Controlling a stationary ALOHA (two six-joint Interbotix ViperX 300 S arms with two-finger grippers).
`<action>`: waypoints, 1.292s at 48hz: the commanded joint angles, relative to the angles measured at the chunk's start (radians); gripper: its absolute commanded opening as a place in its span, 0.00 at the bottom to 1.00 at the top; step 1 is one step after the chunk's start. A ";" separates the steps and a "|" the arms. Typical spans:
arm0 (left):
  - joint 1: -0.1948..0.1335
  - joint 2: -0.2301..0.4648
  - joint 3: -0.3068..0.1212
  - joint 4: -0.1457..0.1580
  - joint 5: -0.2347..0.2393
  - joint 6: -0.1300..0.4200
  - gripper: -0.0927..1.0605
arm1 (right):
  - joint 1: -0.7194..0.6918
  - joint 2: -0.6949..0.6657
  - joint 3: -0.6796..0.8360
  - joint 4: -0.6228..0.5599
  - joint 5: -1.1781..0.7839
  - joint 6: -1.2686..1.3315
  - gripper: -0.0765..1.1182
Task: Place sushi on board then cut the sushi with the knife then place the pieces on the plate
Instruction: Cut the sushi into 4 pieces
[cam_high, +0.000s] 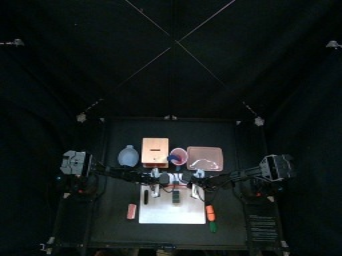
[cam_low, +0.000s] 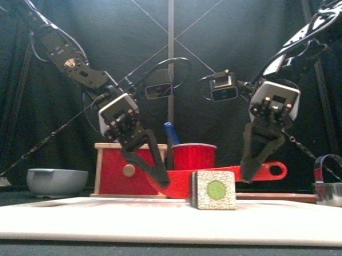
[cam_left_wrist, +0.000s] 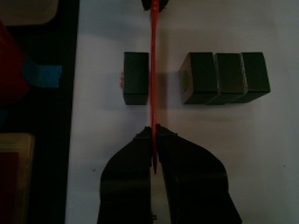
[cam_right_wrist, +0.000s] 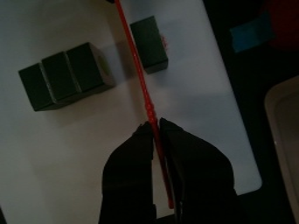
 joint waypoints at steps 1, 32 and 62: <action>-0.017 -0.067 -0.025 0.002 0.023 0.000 0.44 | 0.000 -0.086 -0.023 0.006 0.012 0.008 0.25; -0.109 -0.066 -0.029 -0.051 0.041 -0.003 0.44 | 0.127 -0.078 -0.009 0.066 0.017 0.011 0.25; -0.109 -0.041 -0.028 -0.052 0.041 -0.006 0.44 | 0.120 -0.048 0.009 0.077 0.017 0.009 0.25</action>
